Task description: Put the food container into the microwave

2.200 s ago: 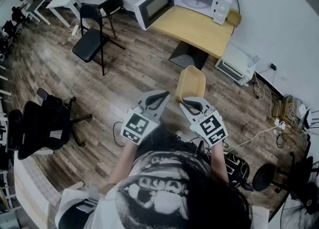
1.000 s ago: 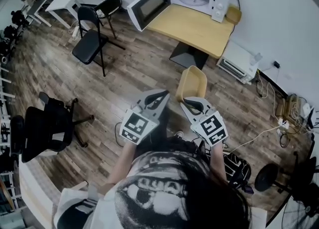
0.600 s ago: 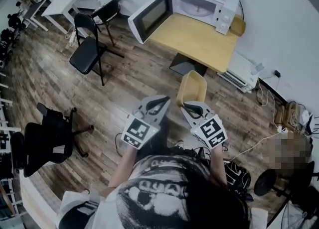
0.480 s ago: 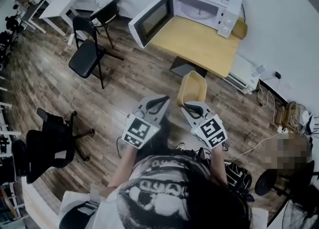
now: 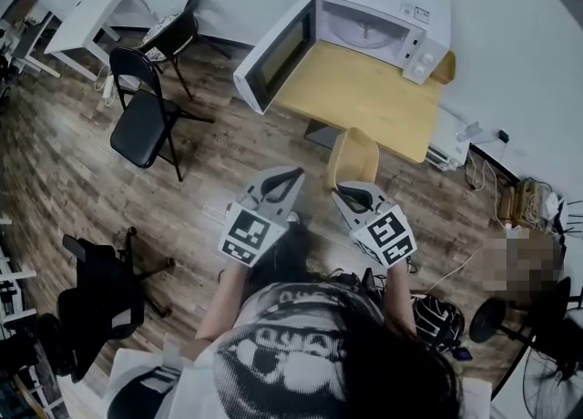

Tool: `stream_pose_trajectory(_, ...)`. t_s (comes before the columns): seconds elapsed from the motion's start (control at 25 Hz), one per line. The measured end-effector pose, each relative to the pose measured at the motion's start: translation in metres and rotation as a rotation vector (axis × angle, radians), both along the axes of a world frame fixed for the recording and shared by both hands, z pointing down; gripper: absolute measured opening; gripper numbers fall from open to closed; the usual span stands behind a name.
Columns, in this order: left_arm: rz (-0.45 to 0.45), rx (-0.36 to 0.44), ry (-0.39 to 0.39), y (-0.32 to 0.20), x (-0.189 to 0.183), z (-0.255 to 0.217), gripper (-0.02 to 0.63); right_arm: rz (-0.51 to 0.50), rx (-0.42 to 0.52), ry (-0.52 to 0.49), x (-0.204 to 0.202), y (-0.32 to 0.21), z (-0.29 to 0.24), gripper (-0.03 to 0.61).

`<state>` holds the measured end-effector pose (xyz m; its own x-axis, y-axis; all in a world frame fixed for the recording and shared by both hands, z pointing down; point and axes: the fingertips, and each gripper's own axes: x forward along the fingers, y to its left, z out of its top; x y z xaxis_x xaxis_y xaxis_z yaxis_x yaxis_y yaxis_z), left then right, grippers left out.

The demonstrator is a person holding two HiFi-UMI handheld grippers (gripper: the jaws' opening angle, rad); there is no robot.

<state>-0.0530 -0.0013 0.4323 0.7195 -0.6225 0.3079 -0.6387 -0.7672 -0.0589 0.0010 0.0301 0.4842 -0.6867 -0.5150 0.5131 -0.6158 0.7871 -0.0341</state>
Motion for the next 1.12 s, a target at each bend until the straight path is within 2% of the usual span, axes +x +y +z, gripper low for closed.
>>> stream_pose_trajectory(0.24, 0.057, -0.01, 0.017, -0.045, -0.011, 0.003, 0.002, 0.036, -0.014, 0.022, -0.019, -0.037, 0.0, 0.028)
stream_pose_trajectory(0.52, 0.128, 0.001, 0.008, -0.073, -0.025, 0.002, 0.002, 0.104, 0.008, 0.024, -0.035, -0.073, -0.002, 0.028)
stream_pose_trajectory(0.88, 0.181, 0.02, 0.028, -0.086, -0.03, 0.0, 0.002, 0.181, 0.007, 0.055, -0.031, -0.078, 0.001, 0.028)
stream_pose_trajectory(1.12, 0.198, -0.001, 0.043, -0.081, -0.027, 0.004, 0.002, 0.206, -0.01, 0.068, -0.024, -0.075, 0.003, 0.028)
